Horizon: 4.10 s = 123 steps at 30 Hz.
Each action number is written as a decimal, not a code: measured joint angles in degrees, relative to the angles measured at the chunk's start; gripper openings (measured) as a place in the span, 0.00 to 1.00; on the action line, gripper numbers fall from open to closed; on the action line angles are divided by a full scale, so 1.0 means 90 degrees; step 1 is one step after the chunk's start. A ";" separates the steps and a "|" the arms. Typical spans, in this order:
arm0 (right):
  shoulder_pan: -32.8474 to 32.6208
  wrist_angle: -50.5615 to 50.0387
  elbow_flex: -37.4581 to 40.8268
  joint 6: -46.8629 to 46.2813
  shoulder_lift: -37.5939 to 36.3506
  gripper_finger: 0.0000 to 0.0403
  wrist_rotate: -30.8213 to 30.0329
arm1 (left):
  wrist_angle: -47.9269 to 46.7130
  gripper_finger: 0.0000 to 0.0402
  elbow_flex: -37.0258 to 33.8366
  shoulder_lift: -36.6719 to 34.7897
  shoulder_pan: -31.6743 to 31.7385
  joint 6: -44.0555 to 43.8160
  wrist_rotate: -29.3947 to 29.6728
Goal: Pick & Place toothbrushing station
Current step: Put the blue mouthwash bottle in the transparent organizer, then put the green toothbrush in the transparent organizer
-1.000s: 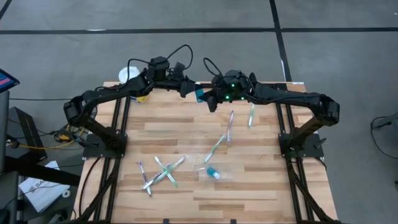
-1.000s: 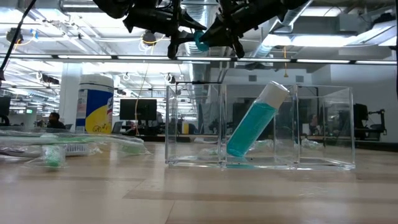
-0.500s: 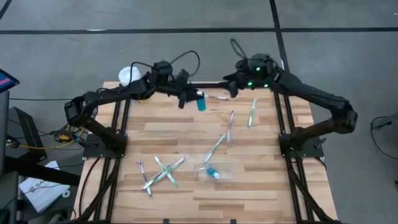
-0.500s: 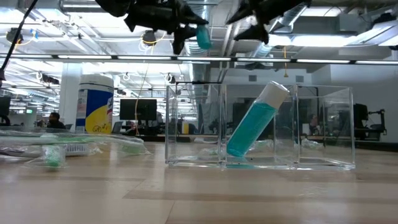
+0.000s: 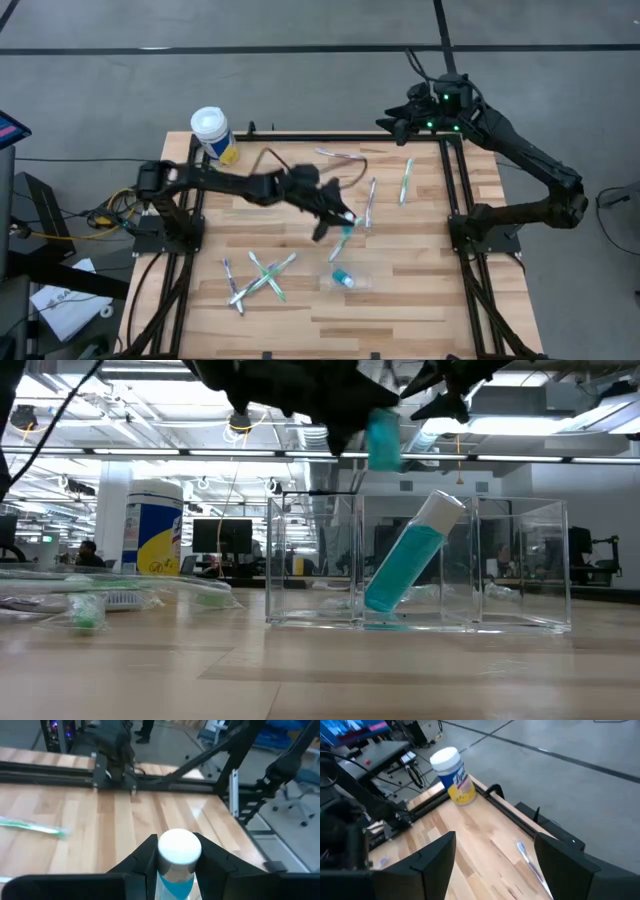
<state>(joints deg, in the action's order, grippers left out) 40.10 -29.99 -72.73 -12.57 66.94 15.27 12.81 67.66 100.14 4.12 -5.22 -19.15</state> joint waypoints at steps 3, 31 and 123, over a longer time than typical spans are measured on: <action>0.0087 -0.0261 0.0002 0.0244 -0.0047 0.64 0.0029 | 0.0369 0.22 0.0000 0.0330 -0.0329 -0.0030 0.0277; 0.0517 -0.0570 0.0005 0.1022 -0.0100 0.64 0.0661 | 0.0475 0.22 0.0007 0.0859 -0.1420 -0.0407 0.1294; -0.0287 0.0055 0.0005 0.0387 -0.0105 0.50 0.0980 | -0.1166 0.00 -0.0826 -0.1338 -0.1103 -0.1074 0.2244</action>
<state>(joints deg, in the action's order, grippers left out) 37.52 -29.50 -72.69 -9.08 66.00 24.09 2.32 60.23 88.11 -5.81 -14.89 1.05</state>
